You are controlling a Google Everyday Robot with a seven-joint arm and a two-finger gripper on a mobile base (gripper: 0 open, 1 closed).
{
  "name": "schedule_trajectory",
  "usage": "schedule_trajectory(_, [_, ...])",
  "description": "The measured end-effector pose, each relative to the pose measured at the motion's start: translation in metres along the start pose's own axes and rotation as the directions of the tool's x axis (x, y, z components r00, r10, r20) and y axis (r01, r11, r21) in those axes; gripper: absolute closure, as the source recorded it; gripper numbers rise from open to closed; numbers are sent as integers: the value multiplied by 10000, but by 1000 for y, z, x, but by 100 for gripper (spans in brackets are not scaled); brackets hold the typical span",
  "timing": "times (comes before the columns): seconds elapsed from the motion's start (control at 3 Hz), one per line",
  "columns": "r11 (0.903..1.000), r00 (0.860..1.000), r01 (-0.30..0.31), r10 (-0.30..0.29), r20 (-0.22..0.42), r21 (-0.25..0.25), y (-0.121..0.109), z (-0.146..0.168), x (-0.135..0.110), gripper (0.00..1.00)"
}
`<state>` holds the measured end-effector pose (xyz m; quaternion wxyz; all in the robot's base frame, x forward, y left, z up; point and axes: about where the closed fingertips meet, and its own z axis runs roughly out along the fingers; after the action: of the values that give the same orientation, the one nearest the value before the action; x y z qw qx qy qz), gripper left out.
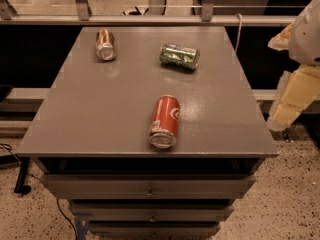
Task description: Place coke can upright
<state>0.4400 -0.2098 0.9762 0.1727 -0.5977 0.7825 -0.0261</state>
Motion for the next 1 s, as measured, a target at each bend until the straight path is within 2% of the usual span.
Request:
schedule_trajectory(0.33, [9999, 9996, 8, -13, 281, 170, 3, 13, -36, 0])
schedule_trajectory(0.67, [9984, 9980, -480, 469, 413, 284, 3, 44, -92, 0])
schedule_trajectory(1.0, [9927, 9934, -1151, 1151, 34, 361, -3, 81, -126, 0])
